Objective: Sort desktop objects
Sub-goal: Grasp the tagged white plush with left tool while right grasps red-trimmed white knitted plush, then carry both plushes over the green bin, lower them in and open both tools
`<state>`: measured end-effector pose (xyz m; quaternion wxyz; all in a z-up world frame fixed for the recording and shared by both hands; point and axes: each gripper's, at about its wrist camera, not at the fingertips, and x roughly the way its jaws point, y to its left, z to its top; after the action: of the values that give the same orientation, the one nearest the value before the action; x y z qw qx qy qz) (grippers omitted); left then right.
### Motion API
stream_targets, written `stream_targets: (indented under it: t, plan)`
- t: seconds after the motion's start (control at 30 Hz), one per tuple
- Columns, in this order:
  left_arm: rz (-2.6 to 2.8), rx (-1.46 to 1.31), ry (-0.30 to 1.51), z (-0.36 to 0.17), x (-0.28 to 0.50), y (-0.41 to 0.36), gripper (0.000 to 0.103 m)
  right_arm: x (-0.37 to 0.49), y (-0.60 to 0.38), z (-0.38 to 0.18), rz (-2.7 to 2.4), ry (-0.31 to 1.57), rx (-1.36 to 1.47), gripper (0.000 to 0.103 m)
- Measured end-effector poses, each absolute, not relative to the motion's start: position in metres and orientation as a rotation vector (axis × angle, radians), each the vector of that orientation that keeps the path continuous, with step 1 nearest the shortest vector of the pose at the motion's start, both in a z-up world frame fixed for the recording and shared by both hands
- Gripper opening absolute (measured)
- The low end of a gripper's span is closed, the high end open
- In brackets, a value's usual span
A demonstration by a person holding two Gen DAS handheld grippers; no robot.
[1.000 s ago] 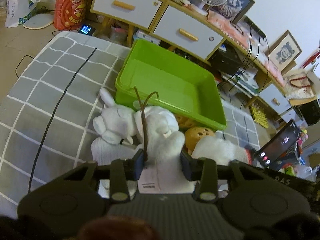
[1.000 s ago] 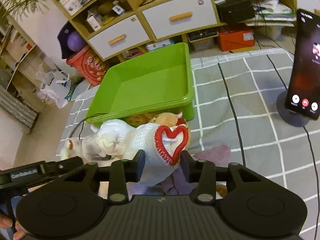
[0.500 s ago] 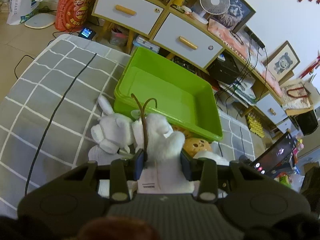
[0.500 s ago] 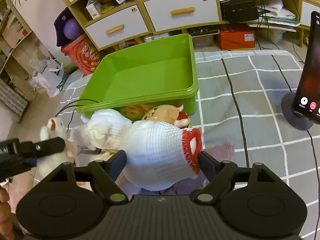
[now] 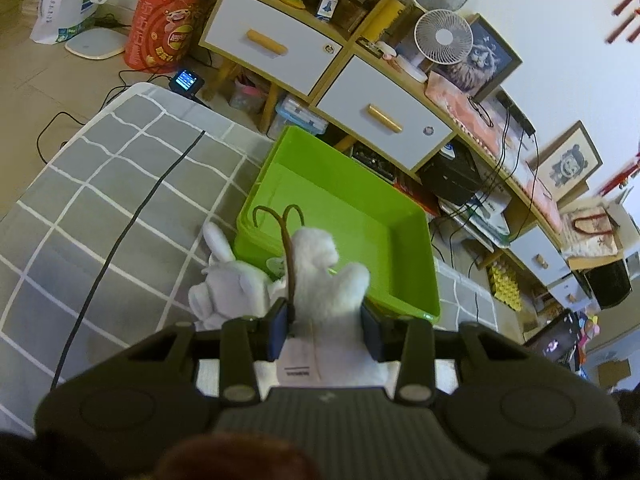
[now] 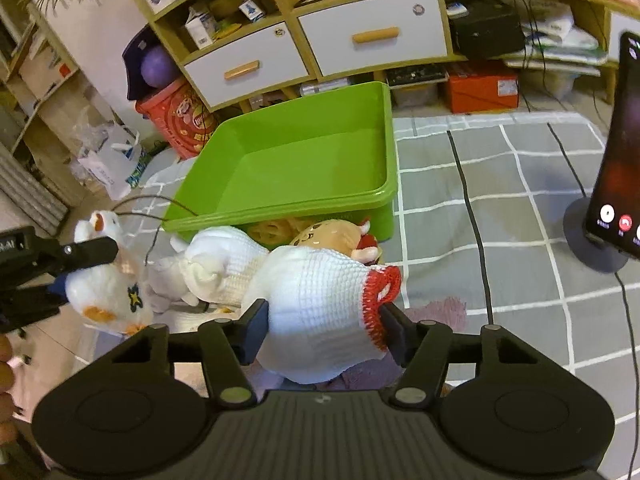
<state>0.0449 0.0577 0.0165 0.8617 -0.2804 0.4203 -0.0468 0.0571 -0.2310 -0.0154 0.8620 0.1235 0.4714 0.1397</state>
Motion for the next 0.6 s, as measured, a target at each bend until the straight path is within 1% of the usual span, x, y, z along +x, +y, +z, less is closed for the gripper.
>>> stream_targets:
  t: [0.3, 0.4, 0.6]
  plan:
    - [-0.108, -0.571, 0.855, 0.034, 0.062, 0.053, 0.036, 0.062, -0.247, 0.010, 0.317, 0.947, 0.405, 0.059]
    - [-0.108, -0.544, 0.860, 0.042, 0.076, 0.050, 0.036, 0.076, -0.249, 0.018, 0.325, 0.943, 0.455, 0.059]
    - [-0.120, -0.492, 0.821, 0.055, 0.106, 0.042, 0.036, 0.117, -0.242, 0.031, 0.309, 0.918, 0.448, 0.059]
